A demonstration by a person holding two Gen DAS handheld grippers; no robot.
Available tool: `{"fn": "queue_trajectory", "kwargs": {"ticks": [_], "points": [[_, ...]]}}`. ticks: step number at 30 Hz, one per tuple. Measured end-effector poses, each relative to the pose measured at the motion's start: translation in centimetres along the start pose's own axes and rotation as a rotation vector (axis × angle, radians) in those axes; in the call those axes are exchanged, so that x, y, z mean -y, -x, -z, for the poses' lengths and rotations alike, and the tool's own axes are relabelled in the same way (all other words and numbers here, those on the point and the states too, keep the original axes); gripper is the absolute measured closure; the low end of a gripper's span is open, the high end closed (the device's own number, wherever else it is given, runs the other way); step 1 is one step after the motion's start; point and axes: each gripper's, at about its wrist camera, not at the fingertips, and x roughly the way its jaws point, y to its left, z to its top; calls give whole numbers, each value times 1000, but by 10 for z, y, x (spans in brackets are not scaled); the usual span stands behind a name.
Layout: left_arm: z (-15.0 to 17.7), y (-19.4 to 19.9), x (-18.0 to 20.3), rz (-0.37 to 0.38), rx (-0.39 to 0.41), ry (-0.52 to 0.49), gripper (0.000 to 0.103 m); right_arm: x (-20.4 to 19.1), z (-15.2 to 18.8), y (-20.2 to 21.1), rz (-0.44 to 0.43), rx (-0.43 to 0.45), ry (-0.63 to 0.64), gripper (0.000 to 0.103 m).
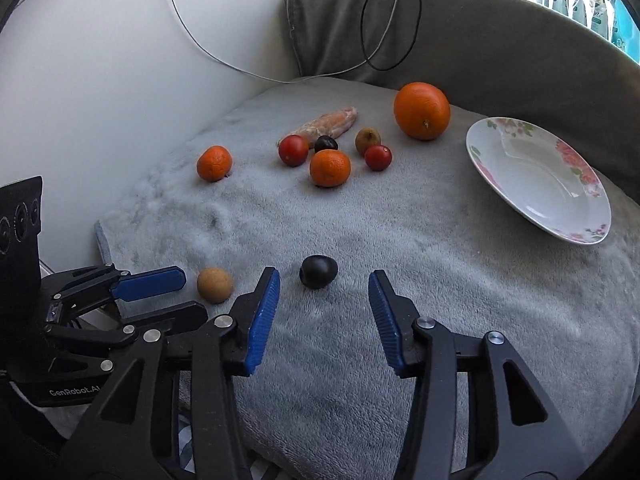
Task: Organize fruits
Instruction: 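Move left gripper to the brown kiwi while right gripper approaches the dark plum, then close left gripper on the kiwi while right gripper closes on the plum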
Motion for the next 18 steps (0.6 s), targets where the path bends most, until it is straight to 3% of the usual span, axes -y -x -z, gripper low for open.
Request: {"fn": "queue_trajectory", "kwargs": {"ticks": [12,18], "points": [[-2,-10,-2,-23,-4,-6,68,2,-5,-20,-24,-37,-6,58],[-2,-13,-1,-21,-3,-14,71,6,-6,-24,-23,-49,-20,68]]}}
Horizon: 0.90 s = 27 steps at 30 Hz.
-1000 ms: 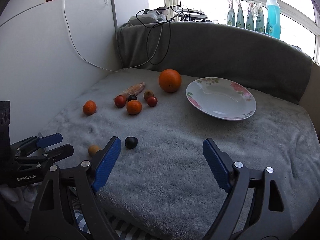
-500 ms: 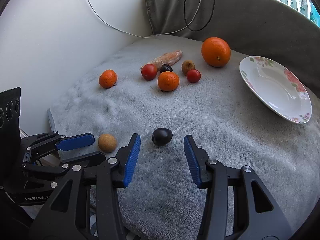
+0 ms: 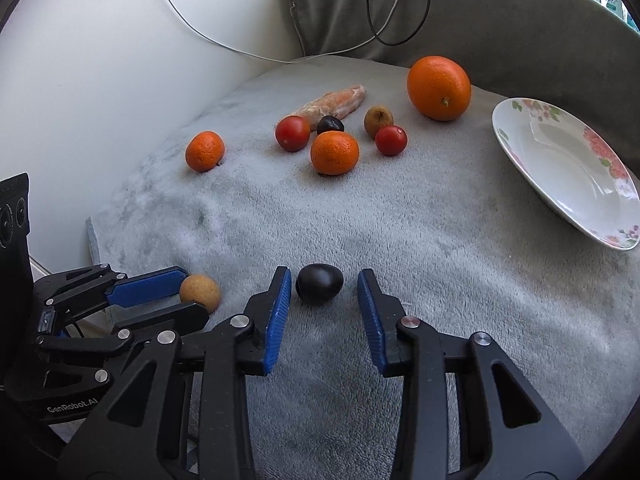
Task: Organize fruits
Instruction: 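Close left gripper on the kiwi while right gripper closes on the plum, then carry kiwi and plum over the white plate and open both grippers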
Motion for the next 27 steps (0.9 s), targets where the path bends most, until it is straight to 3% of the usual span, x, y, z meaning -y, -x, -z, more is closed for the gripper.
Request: {"fn": "queue_trajectory", "kwargs": {"ticks": [6,17,27], "points": [[0,-3,2,1,6,-16,77,0,0,1,-7,4,-4,78],[-4,-3,1,10,18,-13,77,5,1,7,-13,29,-39,79],[-26,-6,10,42,52,-45,77,28,-10,35,30,98,-75,79]]}}
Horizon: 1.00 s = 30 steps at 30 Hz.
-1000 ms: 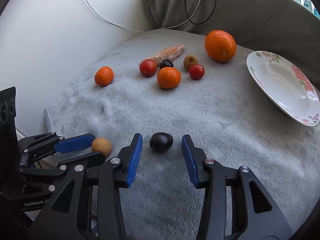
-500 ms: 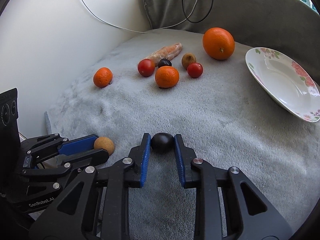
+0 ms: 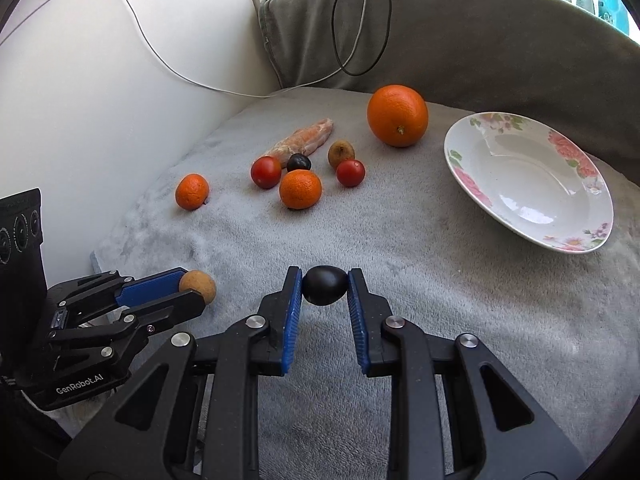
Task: Organize fruits
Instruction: 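Carry kiwi and plum over the white plate and open both grippers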
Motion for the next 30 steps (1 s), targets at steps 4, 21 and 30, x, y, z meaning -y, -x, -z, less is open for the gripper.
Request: {"fn": "queue_trajectory", "kwargs": {"ticks": [4,21,30], "points": [[-14,-5,6,12,20,-31,77,18,-9,13,33,33,-23,79],[-71,-54,48,78,56,-124,77,117,-53,31,185,115,-132,79],[-99,-97,80,105,27,-184,77,164,-64,19,230,96,-172,79]]}}
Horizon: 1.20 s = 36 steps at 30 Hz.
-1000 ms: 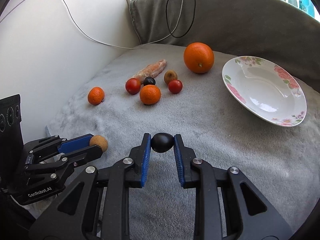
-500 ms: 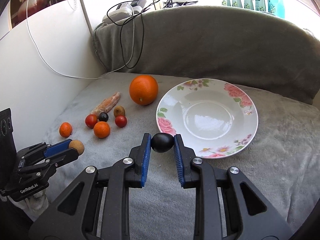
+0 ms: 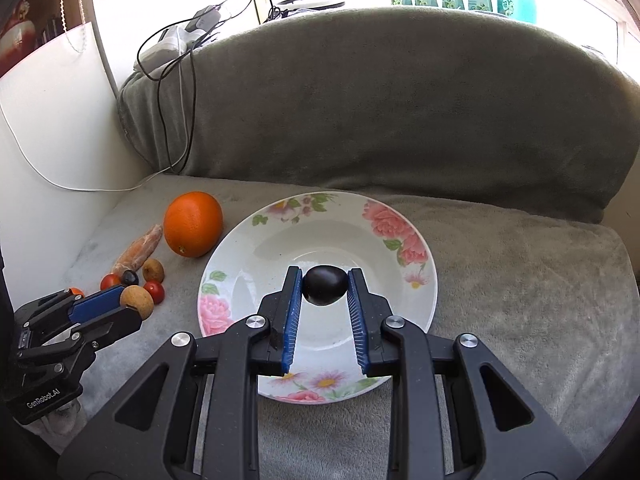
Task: Organize fruits
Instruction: 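Carry kiwi and plum over the white plate and open both grippers, then withdraw both grippers from the plate back toward the loose fruit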
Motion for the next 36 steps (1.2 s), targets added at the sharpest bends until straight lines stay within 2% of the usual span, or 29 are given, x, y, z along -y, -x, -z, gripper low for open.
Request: {"fn": "queue_trajectory", "kwargs": {"ticks": [8,21,23,24,25,29,30,33,36], "points": [[-10,-26,12,13,-38,-20,77,21,-1,-18,-1,-25,-35,79],[-10,-36,17,11,-75,-28,77,30,1,-26,-9,-33,-62,78],[-11,-36,15,18,-82,-18,77,30,0,-25,-7,-25,-63,65],[-11,-35,15,22,-82,-15,77,30,0,-23,-2,-14,-62,47],[-11,-36,15,21,-80,-16,76,29,0,-21,2,-5,-60,37],[-11,-31,17,22,-67,-25,72,24,-2,-16,8,10,-47,36],[-11,-31,17,20,-65,-26,71,24,-2,-15,12,16,-48,32],[-10,-27,19,14,-54,-36,62,23,-3,-11,18,33,-52,22],[-10,-20,21,11,-38,-49,52,22,-4,-7,25,43,-50,20]]}}
